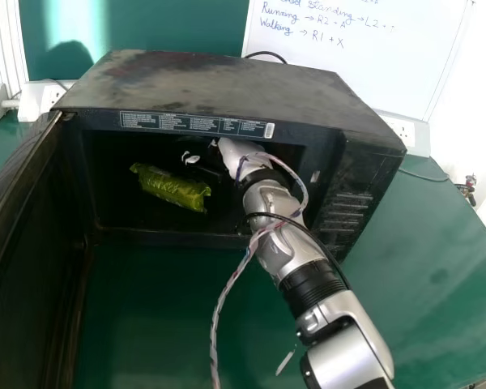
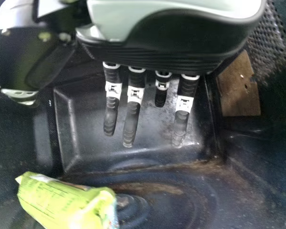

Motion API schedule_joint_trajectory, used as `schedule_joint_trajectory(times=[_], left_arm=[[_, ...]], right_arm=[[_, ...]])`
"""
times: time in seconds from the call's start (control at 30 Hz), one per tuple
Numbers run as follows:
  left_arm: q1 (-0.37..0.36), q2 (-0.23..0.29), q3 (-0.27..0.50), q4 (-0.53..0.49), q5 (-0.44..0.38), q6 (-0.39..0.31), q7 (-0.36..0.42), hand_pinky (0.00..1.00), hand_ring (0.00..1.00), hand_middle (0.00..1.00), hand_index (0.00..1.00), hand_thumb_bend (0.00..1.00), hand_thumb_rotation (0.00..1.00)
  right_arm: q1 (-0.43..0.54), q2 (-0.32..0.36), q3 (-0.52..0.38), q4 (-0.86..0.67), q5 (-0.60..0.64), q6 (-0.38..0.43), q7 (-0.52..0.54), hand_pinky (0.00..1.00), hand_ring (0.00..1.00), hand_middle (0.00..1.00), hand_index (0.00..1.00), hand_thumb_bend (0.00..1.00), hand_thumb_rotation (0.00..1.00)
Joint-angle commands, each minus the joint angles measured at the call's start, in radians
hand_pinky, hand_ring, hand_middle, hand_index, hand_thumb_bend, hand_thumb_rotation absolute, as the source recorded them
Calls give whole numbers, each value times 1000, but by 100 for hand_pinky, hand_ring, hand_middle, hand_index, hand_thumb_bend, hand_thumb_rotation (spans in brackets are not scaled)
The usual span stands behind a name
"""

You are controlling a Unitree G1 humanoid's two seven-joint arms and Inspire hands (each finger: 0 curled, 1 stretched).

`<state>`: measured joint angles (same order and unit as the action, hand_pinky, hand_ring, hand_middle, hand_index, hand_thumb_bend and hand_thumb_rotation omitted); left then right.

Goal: Put biscuit inside oven

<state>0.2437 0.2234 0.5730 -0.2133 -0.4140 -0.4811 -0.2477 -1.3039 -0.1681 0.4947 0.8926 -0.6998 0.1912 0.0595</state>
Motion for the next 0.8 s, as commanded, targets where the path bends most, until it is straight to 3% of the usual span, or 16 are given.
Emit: schedule_joint_trajectory(times=[0.0,0.23,0.43,0.77], left_arm=[[9,-7,3,-8,0,-9,7,99,90,93,99,100,100],[9,-5,1,-7,-7,-9,2,99,91,93,99,100,100],[6,-4,1,-8,-10,-5,4,100,91,93,99,100,100],[3,-3,0,-9,-3,-4,7,99,91,93,100,100,100]], right_arm=[[17,-4,-3,-18,1,0,-1,49,58,61,66,80,25],[32,-9,-7,-47,0,5,-2,45,54,58,64,78,29],[55,-28,-13,-108,0,26,21,43,52,55,54,76,29],[264,-44,-120,-411,62,79,5,34,43,50,52,73,21]])
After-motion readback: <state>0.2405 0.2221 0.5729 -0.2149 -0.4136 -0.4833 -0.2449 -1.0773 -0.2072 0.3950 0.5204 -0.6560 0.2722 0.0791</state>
